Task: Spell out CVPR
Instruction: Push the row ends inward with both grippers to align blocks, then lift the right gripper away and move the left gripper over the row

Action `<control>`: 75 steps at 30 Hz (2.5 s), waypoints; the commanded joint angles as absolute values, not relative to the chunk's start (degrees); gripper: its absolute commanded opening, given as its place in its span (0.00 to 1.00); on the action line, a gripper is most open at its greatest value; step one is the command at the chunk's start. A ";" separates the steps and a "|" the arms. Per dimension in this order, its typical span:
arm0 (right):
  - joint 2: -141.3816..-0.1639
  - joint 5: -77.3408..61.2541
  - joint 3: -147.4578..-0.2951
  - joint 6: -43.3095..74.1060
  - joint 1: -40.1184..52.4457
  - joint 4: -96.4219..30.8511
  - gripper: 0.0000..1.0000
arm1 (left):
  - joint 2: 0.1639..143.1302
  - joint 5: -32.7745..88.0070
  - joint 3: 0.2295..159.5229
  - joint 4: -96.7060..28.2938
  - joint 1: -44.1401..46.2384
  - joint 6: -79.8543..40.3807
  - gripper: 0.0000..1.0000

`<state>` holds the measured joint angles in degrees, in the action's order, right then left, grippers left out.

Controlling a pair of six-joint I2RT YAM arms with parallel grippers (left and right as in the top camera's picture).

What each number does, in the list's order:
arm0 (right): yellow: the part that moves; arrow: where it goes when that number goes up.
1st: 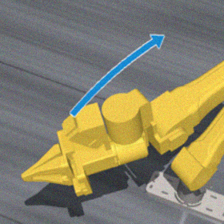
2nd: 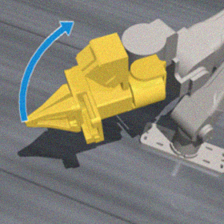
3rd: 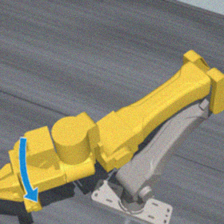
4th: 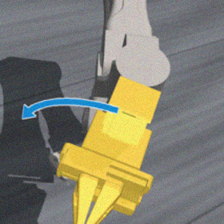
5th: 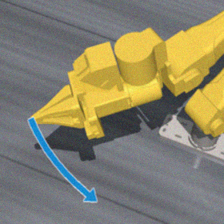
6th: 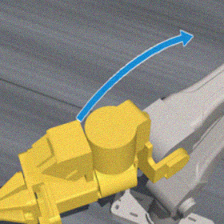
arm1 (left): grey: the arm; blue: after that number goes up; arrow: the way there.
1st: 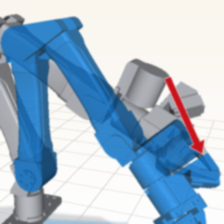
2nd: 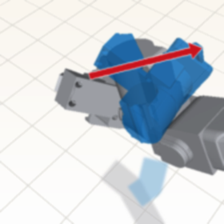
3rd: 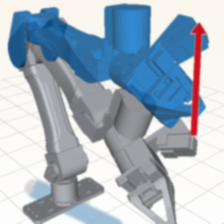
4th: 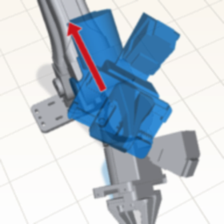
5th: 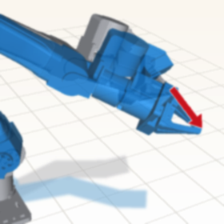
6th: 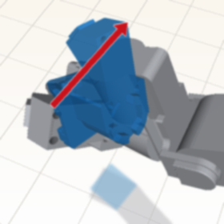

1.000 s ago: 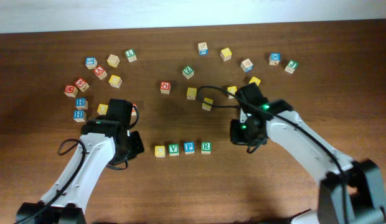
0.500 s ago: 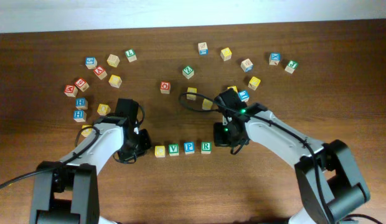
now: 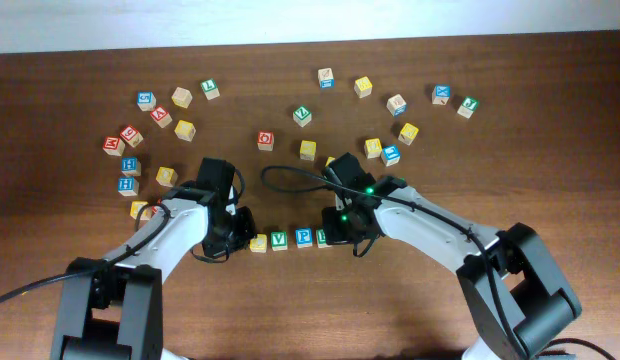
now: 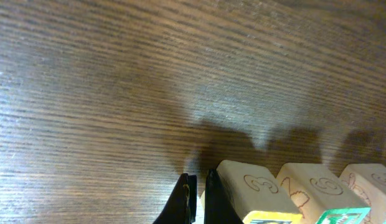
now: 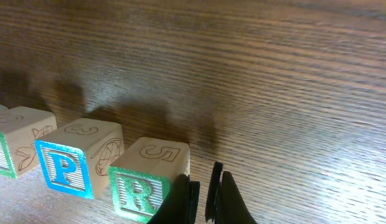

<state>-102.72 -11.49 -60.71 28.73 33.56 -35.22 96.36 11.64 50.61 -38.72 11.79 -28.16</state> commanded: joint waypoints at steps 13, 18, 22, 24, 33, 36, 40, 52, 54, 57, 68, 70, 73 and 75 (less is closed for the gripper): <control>-104.97 -15.03 -60.01 29.21 36.75 -34.06 0.04 | 97.19 14.20 49.91 -36.84 14.90 -33.26 0.00; -104.97 -14.74 -60.01 25.36 36.69 -32.42 0.04 | 97.19 14.17 49.91 -35.46 14.92 -33.23 0.00; -104.95 -13.65 -60.07 23.79 36.69 -32.10 0.04 | 97.19 14.26 49.91 -35.59 14.92 -33.28 0.00; -104.95 -13.26 -60.12 23.79 36.67 -32.08 0.04 | 97.19 15.55 49.91 -36.21 14.92 -33.26 0.00; -104.95 -12.93 -60.58 23.00 35.51 -32.38 0.04 | 97.17 14.15 49.93 -36.88 14.85 -33.21 0.00; -104.95 -13.04 -60.69 22.98 35.51 -33.21 0.04 | 97.17 10.50 50.02 -36.73 14.85 -33.21 0.00; -104.27 -9.85 -64.53 22.96 35.48 -39.07 0.04 | 96.38 3.46 53.01 -40.91 14.85 -33.21 0.00; -104.42 -5.72 -78.43 24.75 34.85 -43.64 0.06 | 90.80 12.27 52.93 -51.92 21.43 -38.44 0.00; -104.42 -6.35 -78.46 26.24 32.67 -43.03 0.06 | 90.85 12.27 50.81 -49.01 23.42 -40.27 0.00; -104.42 -11.49 -78.46 24.36 27.18 -43.53 0.06 | 90.94 12.25 48.69 -46.00 24.40 -41.19 0.00; -104.42 -17.80 -78.43 19.70 19.75 -47.35 0.04 | 91.00 6.66 47.72 -39.24 24.40 -41.15 0.00; -104.42 -17.80 -78.43 19.70 19.75 -47.37 0.04 | 91.00 6.50 47.72 -39.22 24.40 -41.15 0.00; -104.42 -17.80 -78.43 19.70 19.75 -47.35 0.04 | 91.00 6.59 47.72 -39.24 24.40 -41.15 0.00; -104.42 -17.80 -78.43 19.68 19.75 -47.35 0.04 | 91.00 7.20 47.72 -39.27 24.40 -41.12 0.00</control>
<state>-104.31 -17.08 -77.69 20.51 19.90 -47.35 91.29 7.49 48.16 -39.38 24.27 -40.38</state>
